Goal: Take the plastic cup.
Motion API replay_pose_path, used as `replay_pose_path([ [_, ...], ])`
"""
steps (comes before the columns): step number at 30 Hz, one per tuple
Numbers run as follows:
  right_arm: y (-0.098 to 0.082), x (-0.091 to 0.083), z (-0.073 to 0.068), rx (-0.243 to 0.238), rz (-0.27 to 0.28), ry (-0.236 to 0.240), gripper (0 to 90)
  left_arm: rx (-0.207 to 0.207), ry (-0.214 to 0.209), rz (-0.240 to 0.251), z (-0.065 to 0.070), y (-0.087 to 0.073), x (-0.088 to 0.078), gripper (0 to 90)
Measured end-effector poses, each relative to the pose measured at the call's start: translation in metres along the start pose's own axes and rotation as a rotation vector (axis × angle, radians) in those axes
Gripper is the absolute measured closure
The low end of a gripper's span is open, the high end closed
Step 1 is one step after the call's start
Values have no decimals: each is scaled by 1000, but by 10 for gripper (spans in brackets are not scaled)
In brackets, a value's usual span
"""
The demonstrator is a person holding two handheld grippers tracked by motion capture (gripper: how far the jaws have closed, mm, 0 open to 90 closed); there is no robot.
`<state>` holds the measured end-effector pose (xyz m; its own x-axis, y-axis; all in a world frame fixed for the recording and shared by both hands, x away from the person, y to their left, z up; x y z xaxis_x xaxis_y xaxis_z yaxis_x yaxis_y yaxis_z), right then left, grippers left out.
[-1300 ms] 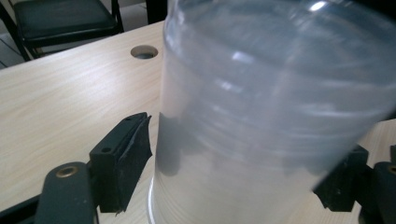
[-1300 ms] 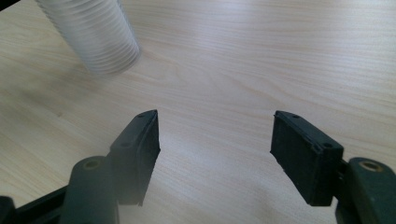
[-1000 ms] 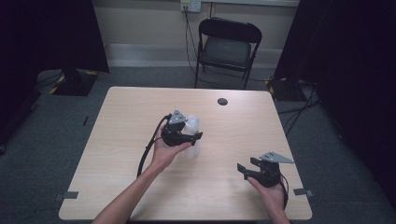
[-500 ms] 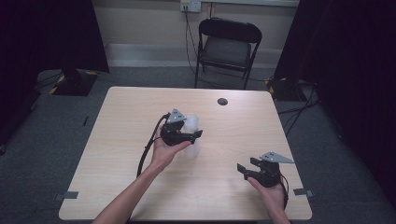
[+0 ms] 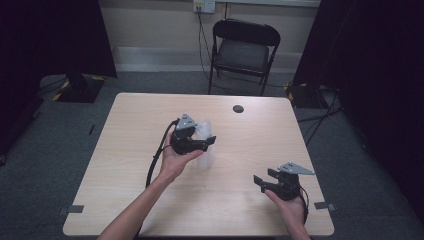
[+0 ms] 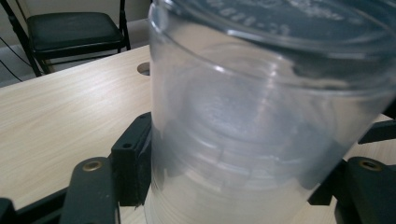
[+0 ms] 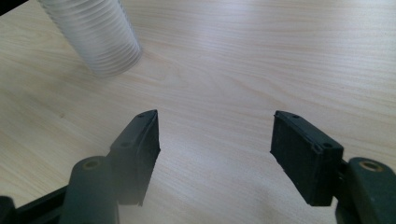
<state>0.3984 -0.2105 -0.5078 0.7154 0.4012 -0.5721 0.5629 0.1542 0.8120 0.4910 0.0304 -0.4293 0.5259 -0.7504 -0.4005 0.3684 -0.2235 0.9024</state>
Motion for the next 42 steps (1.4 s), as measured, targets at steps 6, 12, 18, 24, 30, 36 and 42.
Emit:
replay_pose_path([
  [6,0,0,0,-2,1,-1,325,-5,4,21,0,5,-4,346],
  [12,0,0,0,0,2,0,325,-20,-11,56,1,10,-9,346],
  [18,0,0,0,2,1,0,325,-13,-5,75,1,14,-14,352],
  [24,0,-1,0,3,3,0,325,3,-5,111,3,21,-19,358],
  [30,2,-3,1,4,12,-3,324,-6,-12,128,4,24,-21,372],
  [36,1,-2,0,-7,13,-1,323,-19,-37,178,5,29,-26,376],
  [42,1,-1,-1,-8,16,0,322,-26,-39,204,5,35,-32,392],
])
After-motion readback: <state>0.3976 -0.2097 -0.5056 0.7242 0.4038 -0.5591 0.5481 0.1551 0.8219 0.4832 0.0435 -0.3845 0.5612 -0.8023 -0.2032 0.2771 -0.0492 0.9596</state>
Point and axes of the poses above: each handheld gripper's, and its own axes: x roughly forward along the jaws, y roughly out of its top, z roughly to its right, the point moved 8 cm from there along x, roughly forward along the jaws, and after that the axes turned 5 degrees about -y, right-handed, at the moved point
